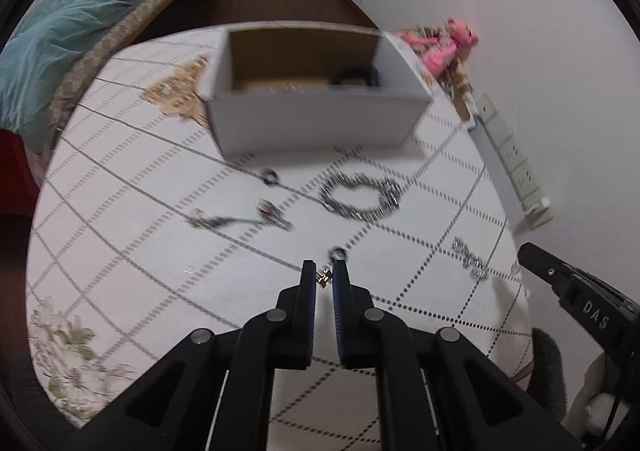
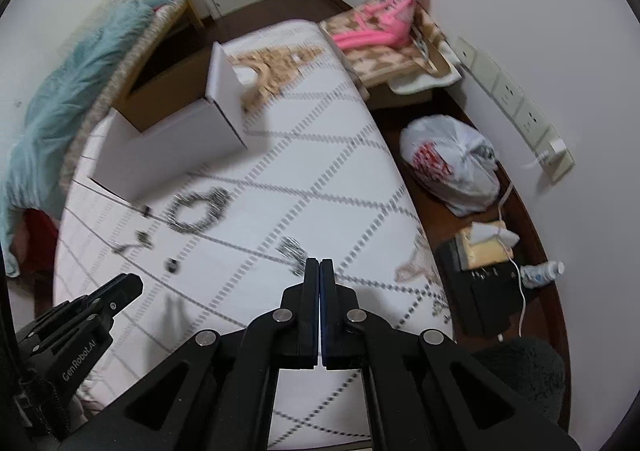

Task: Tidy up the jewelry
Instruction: 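Grasp the silver chain necklace with the right tool while the left holds the earring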

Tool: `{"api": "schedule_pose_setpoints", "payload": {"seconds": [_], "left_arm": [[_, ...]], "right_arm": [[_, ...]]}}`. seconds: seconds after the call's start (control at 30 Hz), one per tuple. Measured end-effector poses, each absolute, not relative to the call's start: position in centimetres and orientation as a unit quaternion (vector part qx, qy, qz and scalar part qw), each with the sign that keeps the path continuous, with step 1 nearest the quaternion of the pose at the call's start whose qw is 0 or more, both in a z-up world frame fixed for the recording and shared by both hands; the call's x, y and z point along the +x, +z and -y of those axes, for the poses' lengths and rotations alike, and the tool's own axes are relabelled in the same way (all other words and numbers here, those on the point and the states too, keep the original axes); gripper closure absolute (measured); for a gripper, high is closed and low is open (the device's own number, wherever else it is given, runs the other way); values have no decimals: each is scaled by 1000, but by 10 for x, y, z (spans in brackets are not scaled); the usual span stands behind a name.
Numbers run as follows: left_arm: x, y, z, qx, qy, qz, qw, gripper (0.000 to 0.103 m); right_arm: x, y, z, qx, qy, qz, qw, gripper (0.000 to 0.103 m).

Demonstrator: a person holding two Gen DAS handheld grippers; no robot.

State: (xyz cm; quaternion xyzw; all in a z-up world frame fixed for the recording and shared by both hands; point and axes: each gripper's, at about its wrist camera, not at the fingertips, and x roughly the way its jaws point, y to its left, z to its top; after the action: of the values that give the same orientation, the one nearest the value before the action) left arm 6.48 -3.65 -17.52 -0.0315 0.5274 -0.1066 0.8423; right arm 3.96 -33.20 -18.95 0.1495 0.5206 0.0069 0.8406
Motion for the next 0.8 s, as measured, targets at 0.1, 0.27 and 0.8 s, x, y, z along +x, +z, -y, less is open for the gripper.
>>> {"api": "schedule_pose_setpoints", "payload": {"seconds": [0.1,0.27,0.8], "left_arm": [[68,-156,20,-46,-103,-517,848,98],[77,-133,11,-57,-101,-503,857,98],[82,-200,38,-51,-102,-565,817,98]], "right_arm": [[44,-168,329,156,23,-502,850,103],[55,-139,322,152,48,-479,863,103],[85,-245,291,17,39,-594,803,61]]}}
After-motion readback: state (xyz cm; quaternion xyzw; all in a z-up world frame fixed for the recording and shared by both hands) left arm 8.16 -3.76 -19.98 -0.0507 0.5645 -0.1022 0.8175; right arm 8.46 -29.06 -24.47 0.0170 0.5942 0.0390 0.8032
